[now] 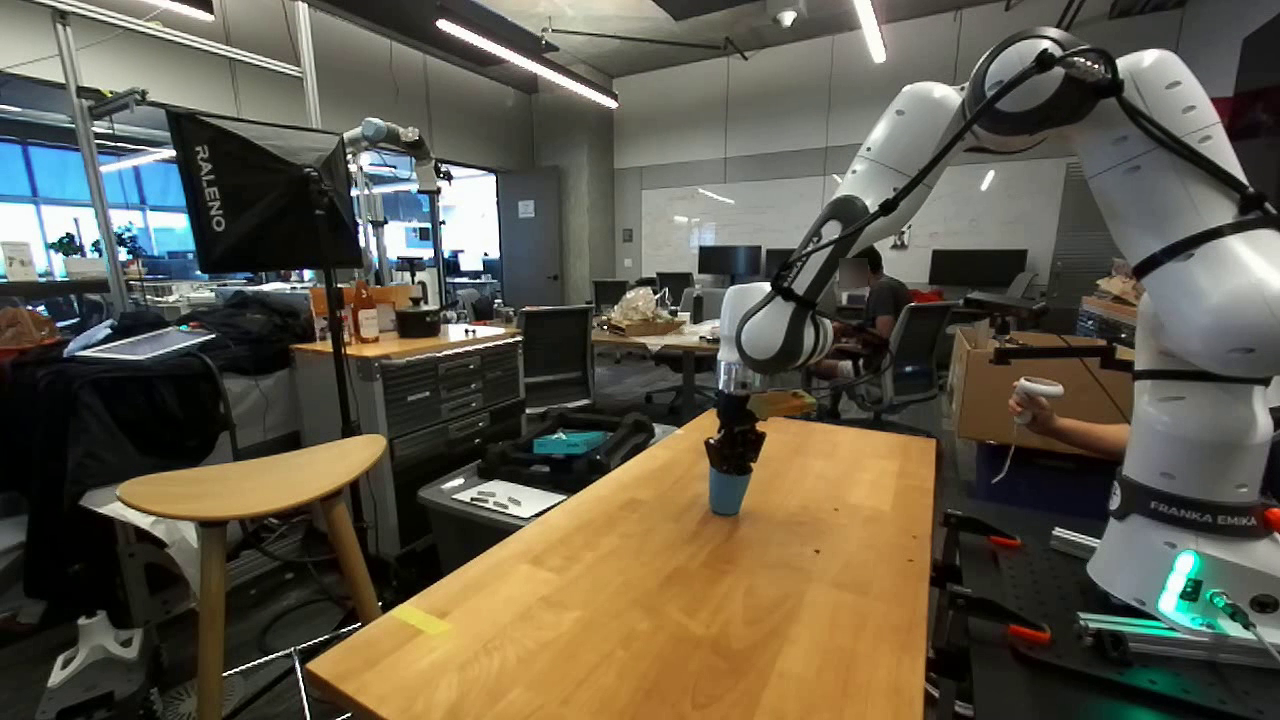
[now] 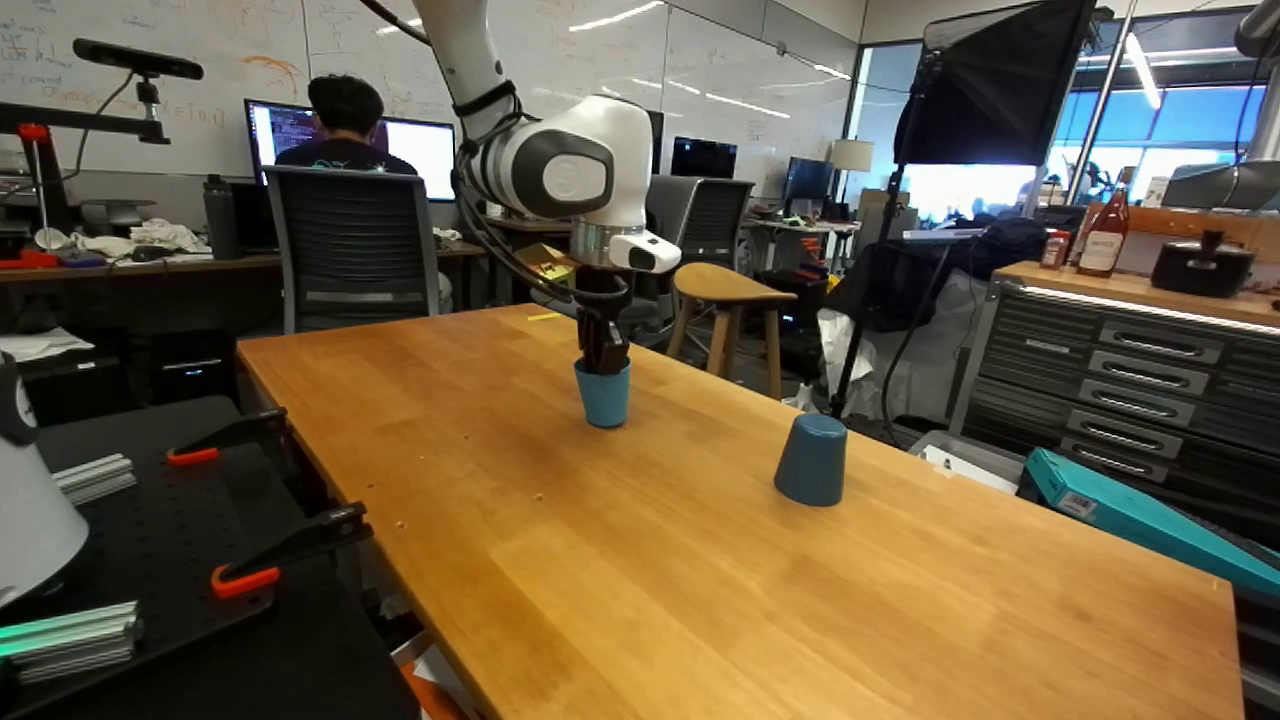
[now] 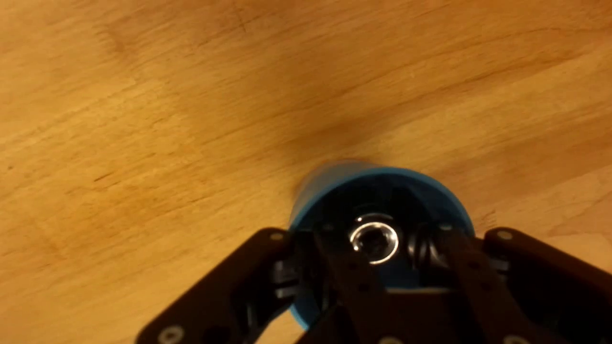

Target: Place the silver object in the light blue cup

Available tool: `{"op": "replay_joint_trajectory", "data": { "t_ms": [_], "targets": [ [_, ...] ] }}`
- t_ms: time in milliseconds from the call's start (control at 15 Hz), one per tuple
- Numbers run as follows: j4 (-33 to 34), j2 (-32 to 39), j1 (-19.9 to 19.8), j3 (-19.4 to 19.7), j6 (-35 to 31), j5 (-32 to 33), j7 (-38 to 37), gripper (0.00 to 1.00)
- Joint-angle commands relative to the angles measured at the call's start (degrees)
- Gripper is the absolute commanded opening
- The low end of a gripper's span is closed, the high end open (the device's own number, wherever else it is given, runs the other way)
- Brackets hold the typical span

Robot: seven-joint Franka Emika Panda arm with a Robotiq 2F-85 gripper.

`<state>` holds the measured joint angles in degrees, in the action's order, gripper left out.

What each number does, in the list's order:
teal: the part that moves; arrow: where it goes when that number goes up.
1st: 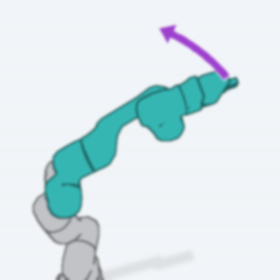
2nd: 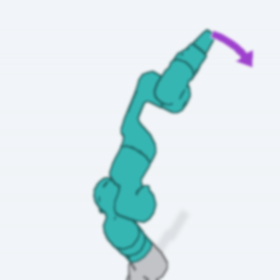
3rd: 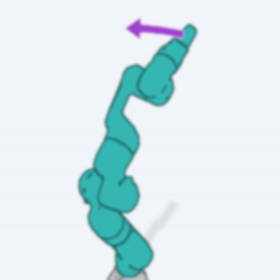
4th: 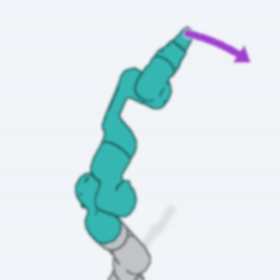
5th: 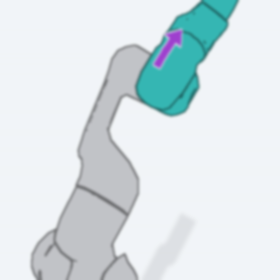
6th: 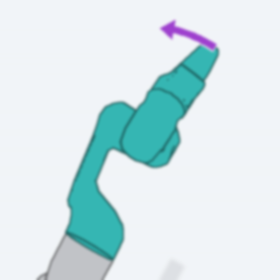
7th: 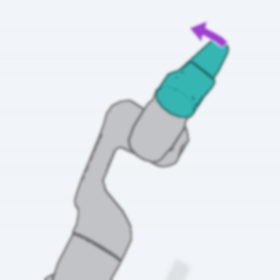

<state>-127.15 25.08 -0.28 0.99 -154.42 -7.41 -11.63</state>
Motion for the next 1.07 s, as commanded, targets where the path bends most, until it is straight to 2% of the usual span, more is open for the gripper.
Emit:
{"op": "replay_joint_trajectory", "data": {
  "t_ms": [0,467,533,600,667,800,1000],
  "targets": [
    [1.72,2.20,1.75,2.00,-0.80,1.92,-1.86,0.09],
    [4.21,4.23,2.13,3.60,-0.24,2.19,-3.46,0.09],
    [4.54,4.21,2.22,3.73,0.37,2.29,-3.61,0.12],
    [4.81,4.21,2.33,3.85,0.86,2.43,-3.69,0.57],
    [5.05,4.09,2.36,3.86,1.22,2.50,-3.68,0.57],
    [5.25,3.25,2.28,3.65,2.66,2.74,-3.48,0.68],
    [5.67,1.60,1.98,2.97,5.71,2.83,-2.80,0.68]
  ]
}}
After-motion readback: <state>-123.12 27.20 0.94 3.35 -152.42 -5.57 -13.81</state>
